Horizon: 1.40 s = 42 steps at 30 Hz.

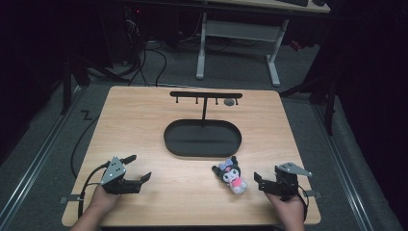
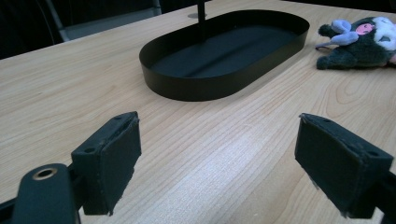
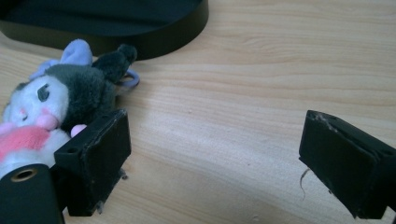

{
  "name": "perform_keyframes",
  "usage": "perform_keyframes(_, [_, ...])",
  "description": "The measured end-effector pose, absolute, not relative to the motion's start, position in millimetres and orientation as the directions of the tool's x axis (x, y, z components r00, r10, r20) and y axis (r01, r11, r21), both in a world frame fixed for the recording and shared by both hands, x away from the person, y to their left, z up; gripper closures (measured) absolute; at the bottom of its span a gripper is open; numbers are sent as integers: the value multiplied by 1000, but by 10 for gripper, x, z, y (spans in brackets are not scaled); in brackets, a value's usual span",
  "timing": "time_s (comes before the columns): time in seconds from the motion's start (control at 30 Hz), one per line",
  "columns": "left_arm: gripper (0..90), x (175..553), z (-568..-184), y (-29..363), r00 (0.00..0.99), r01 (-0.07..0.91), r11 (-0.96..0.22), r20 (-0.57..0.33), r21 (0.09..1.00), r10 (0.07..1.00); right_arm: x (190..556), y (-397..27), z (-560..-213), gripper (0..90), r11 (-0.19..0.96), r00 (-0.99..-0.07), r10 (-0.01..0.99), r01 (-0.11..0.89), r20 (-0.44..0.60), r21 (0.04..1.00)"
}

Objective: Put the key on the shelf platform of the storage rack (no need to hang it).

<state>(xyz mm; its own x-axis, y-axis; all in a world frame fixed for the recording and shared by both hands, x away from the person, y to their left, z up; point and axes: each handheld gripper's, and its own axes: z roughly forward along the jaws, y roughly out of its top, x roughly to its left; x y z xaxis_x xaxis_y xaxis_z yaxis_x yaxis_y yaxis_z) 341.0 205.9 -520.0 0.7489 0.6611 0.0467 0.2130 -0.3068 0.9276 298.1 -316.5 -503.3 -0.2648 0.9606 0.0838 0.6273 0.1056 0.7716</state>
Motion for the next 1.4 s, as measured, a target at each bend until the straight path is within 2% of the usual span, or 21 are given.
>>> perform_keyframes(0.2, [154, 3424, -5205, 2039, 748, 216, -314, 50, 924, 662, 2993, -3083, -5046, 104, 154, -282, 958, 655, 51, 739])
perform_keyframes(0.53, [154, 3406, -5206, 2044, 753, 214, -316, 50, 924, 656, 3016, -3039, -5036, 147, 138, -206, 978, 683, 8, 718])
perform_keyframes(0.77, [154, 3368, -5217, 2026, 750, 197, -329, 75, 923, 658, 3127, -3064, -5040, 149, 179, -248, 969, 735, 14, 654])
perform_keyframes(0.93, [154, 3381, -5215, 2019, 753, 200, -329, 70, 923, 654, 3193, -3021, -5012, 148, 228, -266, 963, 750, -33, 621])
perform_keyframes(0.97, [154, 3389, -5216, 2012, 753, 202, -327, 67, 923, 654, 3226, -2986, -4988, 149, 257, -268, 961, 757, -74, 601])
perform_keyframes(1.2, [154, 3361, -5212, 2015, 764, 182, -338, 83, 923, 640, 3268, -2945, -4889, 147, 244, -253, 965, 778, -67, 579])
perform_keyframes(1.4, [154, 3378, -5208, 2028, 760, 195, -324, 67, 926, 647, 3274, -2979, -4821, 147, 276, -279, 958, 815, -72, 510])
